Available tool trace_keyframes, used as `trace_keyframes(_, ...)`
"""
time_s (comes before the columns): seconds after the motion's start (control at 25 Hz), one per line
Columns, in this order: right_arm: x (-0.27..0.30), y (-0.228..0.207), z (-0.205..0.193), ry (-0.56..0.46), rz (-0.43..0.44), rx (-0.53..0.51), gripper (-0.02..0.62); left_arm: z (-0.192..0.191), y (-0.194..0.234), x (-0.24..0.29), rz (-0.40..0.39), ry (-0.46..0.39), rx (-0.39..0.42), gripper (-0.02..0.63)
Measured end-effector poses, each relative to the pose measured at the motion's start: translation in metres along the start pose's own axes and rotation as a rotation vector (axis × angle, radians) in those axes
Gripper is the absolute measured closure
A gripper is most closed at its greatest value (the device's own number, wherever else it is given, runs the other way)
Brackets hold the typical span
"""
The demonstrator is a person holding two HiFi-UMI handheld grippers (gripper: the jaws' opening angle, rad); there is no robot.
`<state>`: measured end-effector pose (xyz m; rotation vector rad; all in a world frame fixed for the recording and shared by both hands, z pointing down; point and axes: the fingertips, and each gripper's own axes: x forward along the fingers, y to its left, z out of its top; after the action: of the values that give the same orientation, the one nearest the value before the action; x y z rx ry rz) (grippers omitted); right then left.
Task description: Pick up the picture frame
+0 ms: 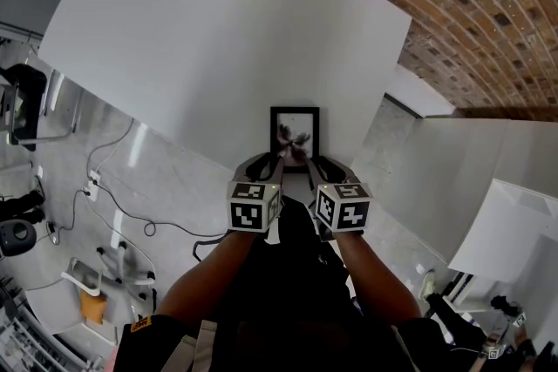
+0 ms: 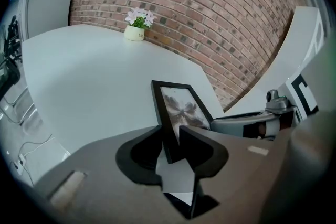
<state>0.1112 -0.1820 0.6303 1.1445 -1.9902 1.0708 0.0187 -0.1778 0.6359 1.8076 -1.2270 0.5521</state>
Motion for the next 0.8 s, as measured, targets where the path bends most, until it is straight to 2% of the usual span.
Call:
trace_keyframes(0.32,-0.017,0.015,0.018,-0.068,0.003,-0.003,0.507,0.018,-0.003,-0.021,-0.008,-0.059,-0.002,0.505)
trace_keyframes(0.8,-0.071,0.065,0.049,-0.232,0.003,-0.023,0.508,0.055,-0.010,-0.089,-0.029,-0.183,0.059,0.509)
